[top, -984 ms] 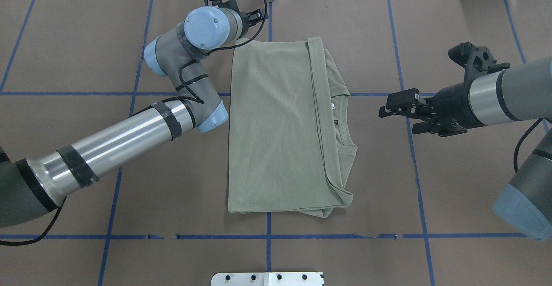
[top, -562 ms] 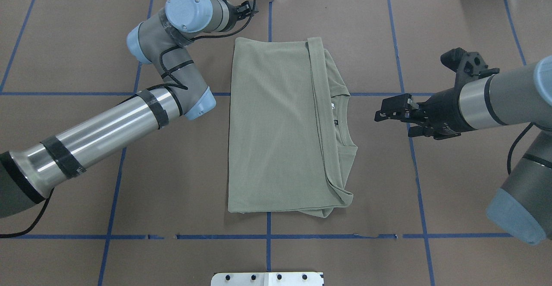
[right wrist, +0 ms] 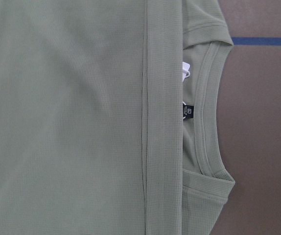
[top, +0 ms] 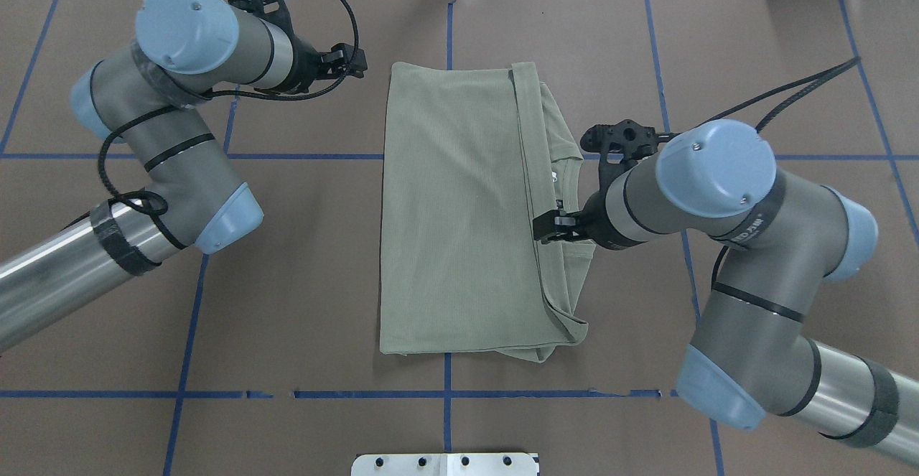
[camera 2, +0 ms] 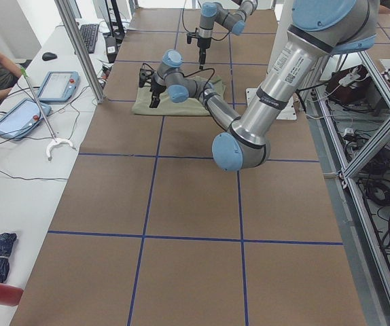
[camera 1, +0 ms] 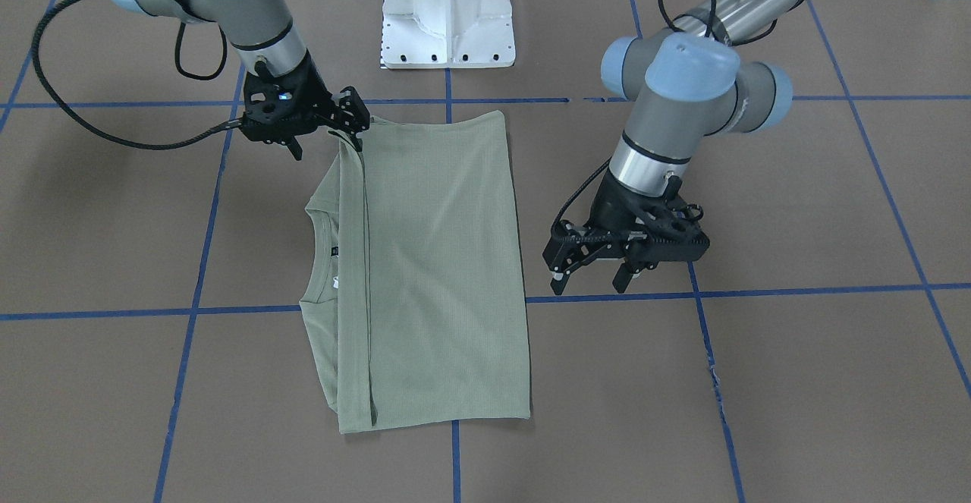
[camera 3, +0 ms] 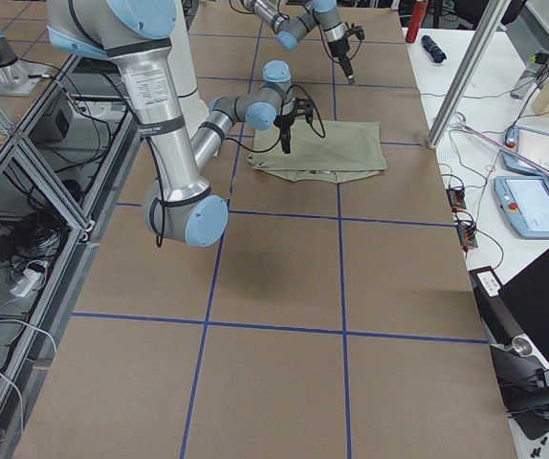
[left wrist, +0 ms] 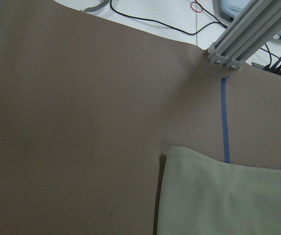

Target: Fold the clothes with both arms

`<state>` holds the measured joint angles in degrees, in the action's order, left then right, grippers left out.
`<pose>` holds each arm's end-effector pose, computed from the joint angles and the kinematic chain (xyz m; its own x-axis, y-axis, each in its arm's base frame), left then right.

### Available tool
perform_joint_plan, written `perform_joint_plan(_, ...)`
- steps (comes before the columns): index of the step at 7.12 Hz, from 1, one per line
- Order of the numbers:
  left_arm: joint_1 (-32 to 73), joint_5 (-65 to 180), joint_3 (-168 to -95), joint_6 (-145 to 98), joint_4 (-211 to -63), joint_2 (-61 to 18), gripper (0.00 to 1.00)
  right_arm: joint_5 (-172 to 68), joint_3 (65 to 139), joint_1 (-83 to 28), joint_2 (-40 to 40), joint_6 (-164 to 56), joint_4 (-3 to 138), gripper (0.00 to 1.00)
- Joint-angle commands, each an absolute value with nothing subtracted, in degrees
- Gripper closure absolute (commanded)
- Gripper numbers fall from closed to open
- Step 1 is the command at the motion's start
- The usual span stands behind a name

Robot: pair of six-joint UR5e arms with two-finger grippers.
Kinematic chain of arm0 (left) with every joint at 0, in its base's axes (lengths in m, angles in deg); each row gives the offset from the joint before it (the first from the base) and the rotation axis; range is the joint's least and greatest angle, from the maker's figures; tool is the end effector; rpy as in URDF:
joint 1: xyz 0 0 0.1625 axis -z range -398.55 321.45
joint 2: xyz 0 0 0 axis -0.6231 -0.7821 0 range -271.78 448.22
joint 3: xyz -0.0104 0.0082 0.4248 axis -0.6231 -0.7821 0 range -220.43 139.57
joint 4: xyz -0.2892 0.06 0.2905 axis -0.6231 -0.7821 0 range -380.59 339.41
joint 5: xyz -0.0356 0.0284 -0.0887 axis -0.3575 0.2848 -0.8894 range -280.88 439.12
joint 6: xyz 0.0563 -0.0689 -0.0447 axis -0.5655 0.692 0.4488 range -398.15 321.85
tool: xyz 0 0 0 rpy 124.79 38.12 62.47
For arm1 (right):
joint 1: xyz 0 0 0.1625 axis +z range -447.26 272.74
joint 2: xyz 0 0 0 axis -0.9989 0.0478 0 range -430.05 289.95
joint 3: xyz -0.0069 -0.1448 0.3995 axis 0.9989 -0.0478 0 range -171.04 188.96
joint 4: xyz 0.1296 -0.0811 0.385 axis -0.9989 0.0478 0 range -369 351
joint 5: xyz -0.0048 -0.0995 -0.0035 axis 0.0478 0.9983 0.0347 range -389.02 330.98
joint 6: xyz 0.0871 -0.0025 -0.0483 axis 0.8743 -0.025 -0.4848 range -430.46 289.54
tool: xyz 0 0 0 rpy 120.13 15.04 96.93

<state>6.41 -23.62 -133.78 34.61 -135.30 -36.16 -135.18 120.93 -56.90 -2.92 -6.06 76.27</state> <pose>0.4043 -0.5610 0.2299 0.4760 -0.0668 -0.8769 0.4291 0.8880 0.1653 -0.4477 -0.3846 0.2637 0.6355 -0.1087 0.7644 -0.0311 0.9856 0.1660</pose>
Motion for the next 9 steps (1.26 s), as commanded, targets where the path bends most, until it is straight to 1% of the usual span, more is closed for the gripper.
perform_joint_plan(1,6.28,-25.82,-139.22,33.83,-130.54,-34.83,0.0,-131.69,116.55,-61.57,-3.87,-11.83,76.96,0.0)
perform_joint_plan(2,6.11,-25.83,-139.22,33.74,-130.63,-34.83,0.0,-130.89,115.14,-63.42,-4.05,-11.84,76.96,0.0)
perform_joint_plan(7,6.02,-25.91,-138.61,33.92,-130.89,-34.83,0.0,-130.62,114.87,-64.93,-4.4,-13.5,83.53,0.0)
perform_joint_plan(9,6.02,-25.91,-138.52,33.92,-131.15,-34.83,0.0,-130.8,114.87,-65.02,-4.14,-13.59,83.9,0.0)
